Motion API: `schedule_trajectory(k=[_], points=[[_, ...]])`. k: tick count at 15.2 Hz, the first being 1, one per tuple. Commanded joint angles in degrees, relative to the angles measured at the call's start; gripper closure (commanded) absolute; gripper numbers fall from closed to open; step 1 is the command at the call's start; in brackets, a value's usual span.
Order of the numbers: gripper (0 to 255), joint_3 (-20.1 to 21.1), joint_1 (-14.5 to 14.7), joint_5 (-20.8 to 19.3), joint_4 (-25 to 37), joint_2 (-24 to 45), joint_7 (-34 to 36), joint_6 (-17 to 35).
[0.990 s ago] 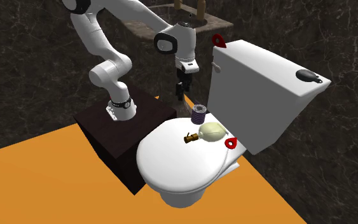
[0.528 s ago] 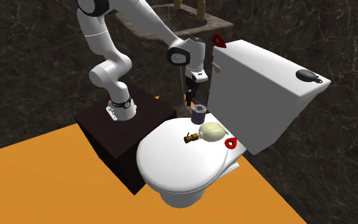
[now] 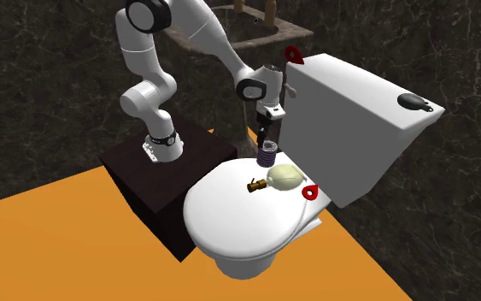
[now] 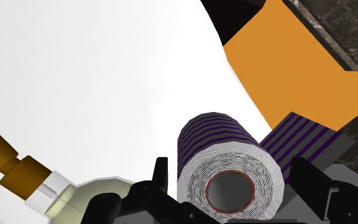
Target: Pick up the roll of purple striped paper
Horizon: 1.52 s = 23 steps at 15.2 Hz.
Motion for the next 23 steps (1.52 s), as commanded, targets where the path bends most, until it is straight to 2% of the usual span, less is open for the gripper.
schedule_trajectory(k=[1, 5, 7, 8, 17, 23], points=[[0, -0.2, 0.2, -1.5, -0.1, 1.7, 1.4, 1.5], [0, -1.1, 0.6, -5.1, -0.2, 5.3, 4.1, 4.5], [0, -1.1, 0.7, -5.1, -0.2, 5.3, 4.1, 4.5], [255, -1.1, 0.7, -5.1, -0.1, 5.4, 4.1, 4.5], [255, -1.1, 0.7, -5.1, -0.2, 5.3, 4.1, 4.5], [255, 0.1, 0.0, -0.5, 0.0, 0.6, 0.6, 0.5]])
